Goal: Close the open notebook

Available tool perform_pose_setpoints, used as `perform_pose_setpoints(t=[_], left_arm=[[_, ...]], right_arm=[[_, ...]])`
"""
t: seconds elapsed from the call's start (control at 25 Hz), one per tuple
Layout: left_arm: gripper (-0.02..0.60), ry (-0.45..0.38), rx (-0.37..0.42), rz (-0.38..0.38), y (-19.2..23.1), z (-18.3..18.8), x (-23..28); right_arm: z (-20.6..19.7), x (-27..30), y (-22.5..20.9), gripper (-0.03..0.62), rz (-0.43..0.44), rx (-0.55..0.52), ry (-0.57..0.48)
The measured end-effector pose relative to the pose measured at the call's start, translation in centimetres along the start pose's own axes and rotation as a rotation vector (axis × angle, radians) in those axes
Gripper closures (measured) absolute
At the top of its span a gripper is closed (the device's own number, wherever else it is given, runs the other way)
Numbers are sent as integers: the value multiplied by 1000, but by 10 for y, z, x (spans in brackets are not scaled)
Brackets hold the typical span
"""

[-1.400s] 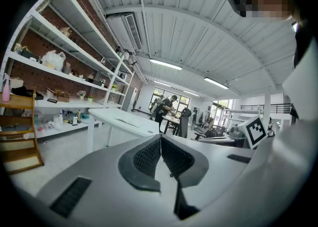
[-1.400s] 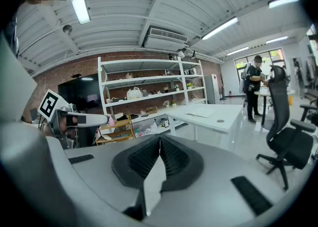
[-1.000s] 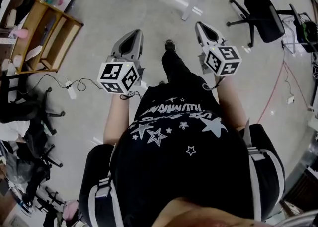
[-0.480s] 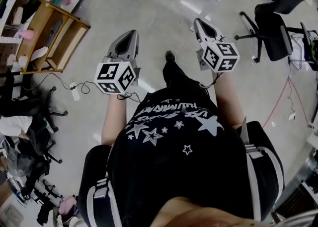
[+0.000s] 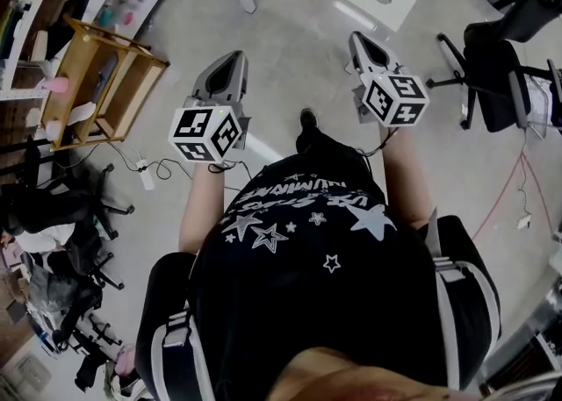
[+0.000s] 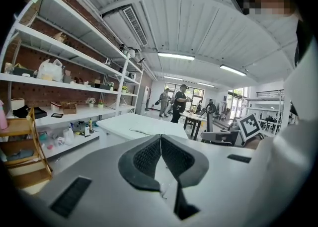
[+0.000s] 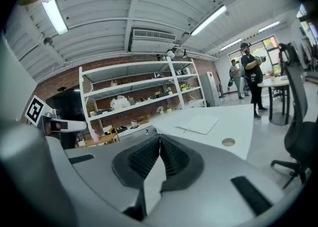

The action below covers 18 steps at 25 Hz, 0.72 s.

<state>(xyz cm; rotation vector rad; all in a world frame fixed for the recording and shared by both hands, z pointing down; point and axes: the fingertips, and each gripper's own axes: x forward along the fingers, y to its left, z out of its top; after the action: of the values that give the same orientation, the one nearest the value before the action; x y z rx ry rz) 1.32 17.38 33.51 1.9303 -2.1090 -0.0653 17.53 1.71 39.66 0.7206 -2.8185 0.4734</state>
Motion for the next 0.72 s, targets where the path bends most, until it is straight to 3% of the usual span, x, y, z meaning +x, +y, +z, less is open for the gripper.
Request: perform_pose_setpoints(t=[0.36, 0.72], left_arm=[[568, 18, 17, -17, 15, 12, 96], [568, 10, -14, 42, 58, 19, 127]], right_arm=[[20, 62, -68, 586, -16, 14, 19], [26, 116, -77, 586, 22, -12, 59]])
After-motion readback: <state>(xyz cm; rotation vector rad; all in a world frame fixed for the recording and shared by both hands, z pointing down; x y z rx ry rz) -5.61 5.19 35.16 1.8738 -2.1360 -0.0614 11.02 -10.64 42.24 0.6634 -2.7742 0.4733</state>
